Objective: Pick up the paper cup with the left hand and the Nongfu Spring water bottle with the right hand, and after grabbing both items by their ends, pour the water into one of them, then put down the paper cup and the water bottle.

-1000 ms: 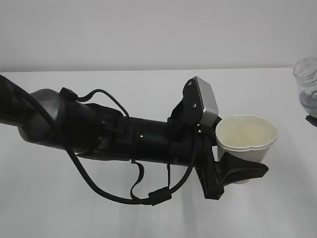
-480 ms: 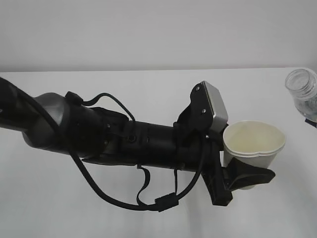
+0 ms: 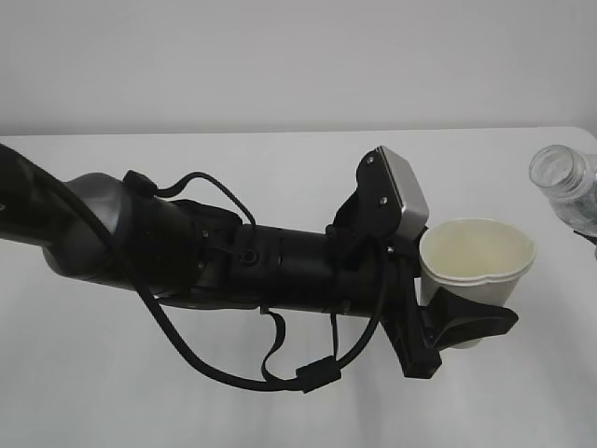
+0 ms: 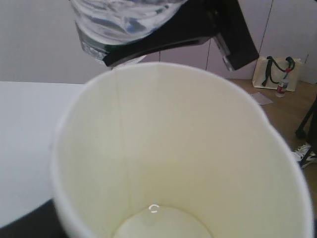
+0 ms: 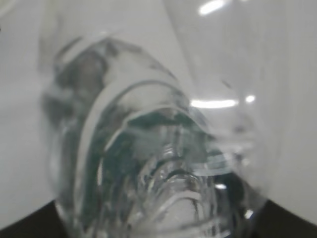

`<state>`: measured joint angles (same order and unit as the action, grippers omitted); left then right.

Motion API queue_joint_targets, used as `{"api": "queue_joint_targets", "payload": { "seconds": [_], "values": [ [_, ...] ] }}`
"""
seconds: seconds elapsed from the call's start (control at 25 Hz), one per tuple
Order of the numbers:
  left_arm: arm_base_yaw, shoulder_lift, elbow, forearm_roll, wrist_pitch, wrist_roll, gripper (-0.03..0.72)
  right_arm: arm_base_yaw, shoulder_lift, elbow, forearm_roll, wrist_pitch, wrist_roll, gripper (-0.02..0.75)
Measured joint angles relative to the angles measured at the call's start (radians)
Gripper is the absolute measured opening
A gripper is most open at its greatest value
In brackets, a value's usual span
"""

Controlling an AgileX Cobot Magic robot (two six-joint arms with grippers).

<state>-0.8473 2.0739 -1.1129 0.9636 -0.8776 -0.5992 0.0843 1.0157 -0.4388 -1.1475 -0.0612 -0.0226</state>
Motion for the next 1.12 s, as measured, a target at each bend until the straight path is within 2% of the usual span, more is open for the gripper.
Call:
{"api": "queue_joint_targets", "payload": {
  "seconds": [1.12],
  "values": [
    [0.0, 0.0, 0.0, 0.028, 0.021, 0.0, 0.44, 0.0, 0.0, 0.0, -0.188, -0.01, 0.0, 0.403]
  ]
}}
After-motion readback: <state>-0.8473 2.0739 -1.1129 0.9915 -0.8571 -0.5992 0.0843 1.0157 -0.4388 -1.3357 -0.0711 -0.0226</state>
